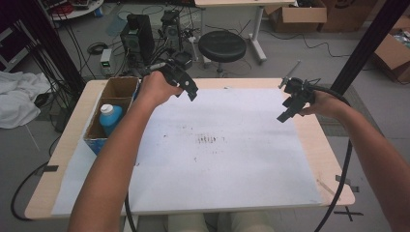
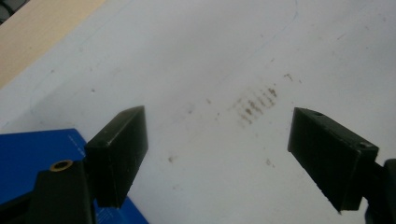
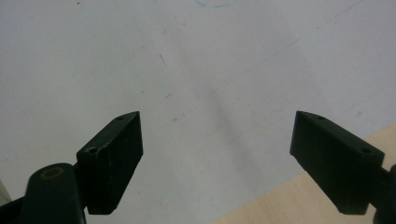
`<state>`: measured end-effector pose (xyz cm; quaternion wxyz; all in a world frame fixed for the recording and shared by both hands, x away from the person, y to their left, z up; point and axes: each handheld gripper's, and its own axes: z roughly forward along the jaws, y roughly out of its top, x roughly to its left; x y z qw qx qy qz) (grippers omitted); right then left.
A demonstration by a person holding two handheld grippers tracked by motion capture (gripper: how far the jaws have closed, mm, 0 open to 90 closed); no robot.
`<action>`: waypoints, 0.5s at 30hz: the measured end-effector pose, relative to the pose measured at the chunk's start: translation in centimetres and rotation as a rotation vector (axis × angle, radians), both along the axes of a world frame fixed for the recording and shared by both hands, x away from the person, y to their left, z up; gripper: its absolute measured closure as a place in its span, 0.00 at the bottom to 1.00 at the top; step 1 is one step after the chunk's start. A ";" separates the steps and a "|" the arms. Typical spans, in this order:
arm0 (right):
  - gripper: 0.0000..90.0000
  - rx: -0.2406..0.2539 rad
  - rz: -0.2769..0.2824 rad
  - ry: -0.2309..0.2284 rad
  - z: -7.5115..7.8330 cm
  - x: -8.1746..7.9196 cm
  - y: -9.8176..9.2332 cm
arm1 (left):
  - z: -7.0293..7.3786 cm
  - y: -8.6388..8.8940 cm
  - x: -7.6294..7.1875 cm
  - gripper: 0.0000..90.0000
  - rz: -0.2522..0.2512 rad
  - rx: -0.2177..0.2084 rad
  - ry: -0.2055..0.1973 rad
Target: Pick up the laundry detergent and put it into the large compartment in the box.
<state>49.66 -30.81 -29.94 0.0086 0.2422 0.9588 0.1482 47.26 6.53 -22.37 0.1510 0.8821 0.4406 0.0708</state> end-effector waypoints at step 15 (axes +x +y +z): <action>0.19 -0.001 -0.005 0.000 0.0 0.0 -0.5 | -1.2 -1.4 0.9 0.24 -0.038 -0.015 0.007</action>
